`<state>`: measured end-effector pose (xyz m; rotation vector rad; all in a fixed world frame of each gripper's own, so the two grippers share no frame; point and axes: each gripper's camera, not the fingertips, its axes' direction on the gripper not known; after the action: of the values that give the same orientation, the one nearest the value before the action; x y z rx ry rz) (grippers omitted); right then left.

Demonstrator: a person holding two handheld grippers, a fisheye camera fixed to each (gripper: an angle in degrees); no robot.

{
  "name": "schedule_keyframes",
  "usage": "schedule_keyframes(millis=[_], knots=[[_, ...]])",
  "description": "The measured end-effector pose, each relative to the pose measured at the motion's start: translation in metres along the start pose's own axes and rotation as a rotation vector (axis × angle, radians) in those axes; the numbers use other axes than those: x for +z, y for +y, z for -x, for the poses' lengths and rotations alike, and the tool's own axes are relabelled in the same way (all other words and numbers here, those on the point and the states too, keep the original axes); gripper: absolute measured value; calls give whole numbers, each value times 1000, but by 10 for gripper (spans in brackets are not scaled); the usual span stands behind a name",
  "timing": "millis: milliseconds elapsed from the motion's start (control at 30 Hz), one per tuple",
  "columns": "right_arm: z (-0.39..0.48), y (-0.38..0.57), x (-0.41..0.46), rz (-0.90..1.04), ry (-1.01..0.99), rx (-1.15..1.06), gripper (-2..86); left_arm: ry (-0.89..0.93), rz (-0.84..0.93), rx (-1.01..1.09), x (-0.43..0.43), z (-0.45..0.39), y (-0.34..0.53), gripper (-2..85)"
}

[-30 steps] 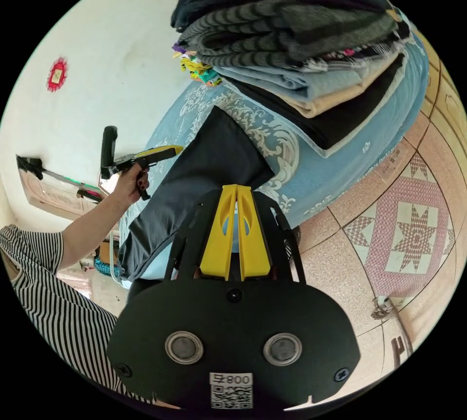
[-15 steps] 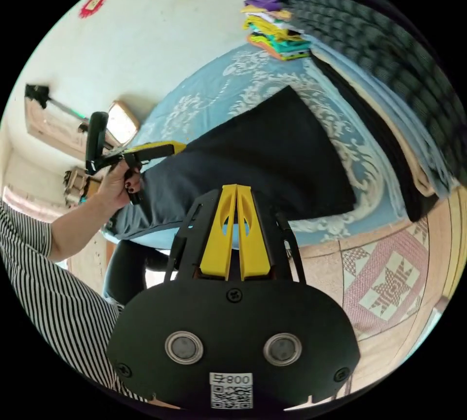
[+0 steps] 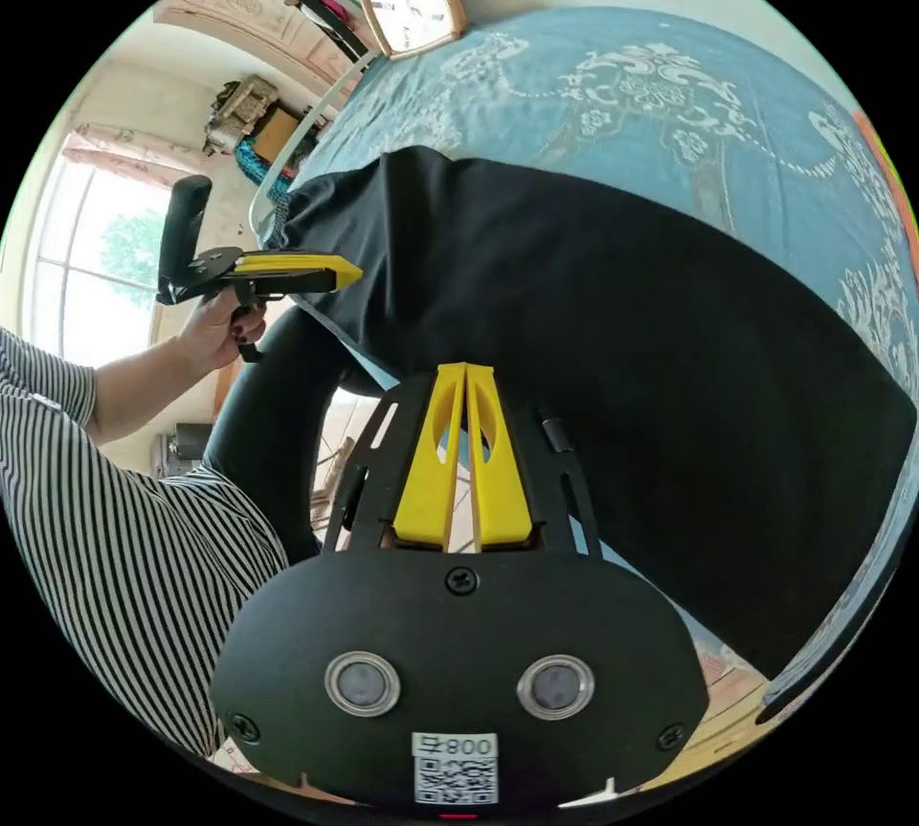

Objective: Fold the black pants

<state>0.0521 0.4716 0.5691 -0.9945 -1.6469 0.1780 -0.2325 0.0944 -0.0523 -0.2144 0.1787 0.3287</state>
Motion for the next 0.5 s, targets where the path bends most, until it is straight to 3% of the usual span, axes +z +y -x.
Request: schedule_keyframes(millis=[133,233,400,500], knots=[[55,-79,41,43,-66,-166,0,-245,88,-127,-19,72,37,1],[91,-120,94,194,-45,-260,1,-145,69,-204,-39,118,73,1],[116,-154,108,182,-48,-268,2,-101,56,-222,-71,166,100,3],[125,-184,98,157,-84,-280,4,-97,-97,-180,-101,189,92,8]])
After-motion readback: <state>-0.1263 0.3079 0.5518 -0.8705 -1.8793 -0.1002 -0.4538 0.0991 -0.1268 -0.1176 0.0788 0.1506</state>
